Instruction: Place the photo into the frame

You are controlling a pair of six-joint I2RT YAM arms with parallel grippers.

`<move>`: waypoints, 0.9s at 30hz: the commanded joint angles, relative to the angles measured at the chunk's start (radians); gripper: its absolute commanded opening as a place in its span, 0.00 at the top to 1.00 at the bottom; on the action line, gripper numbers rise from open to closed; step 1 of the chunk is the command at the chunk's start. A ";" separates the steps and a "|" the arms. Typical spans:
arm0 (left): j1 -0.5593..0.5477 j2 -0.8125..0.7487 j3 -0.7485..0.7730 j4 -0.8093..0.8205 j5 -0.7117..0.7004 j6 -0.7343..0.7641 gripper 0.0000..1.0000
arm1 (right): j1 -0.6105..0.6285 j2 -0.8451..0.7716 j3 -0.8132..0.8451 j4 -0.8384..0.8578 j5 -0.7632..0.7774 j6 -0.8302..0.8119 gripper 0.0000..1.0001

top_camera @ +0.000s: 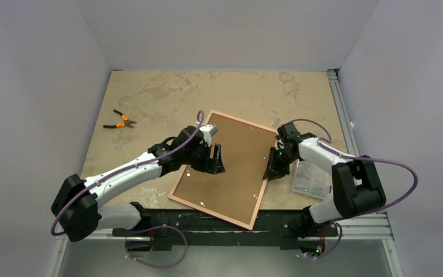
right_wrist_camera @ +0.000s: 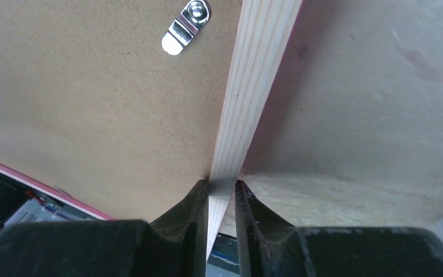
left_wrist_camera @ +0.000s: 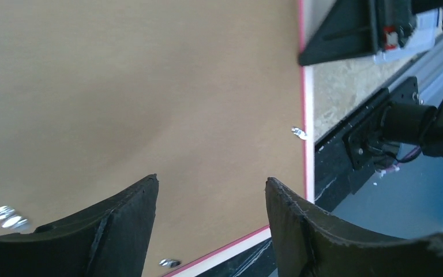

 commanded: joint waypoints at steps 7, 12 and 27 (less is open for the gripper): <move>-0.167 0.248 0.105 0.261 0.045 -0.058 0.35 | 0.008 0.182 0.149 0.174 -0.019 -0.062 0.92; -0.210 0.385 0.182 0.316 0.031 -0.073 0.39 | 0.008 0.219 0.149 0.184 -0.025 -0.069 0.95; -0.289 0.586 0.313 0.352 0.067 -0.065 0.81 | -0.001 0.250 0.129 0.209 -0.026 -0.064 1.00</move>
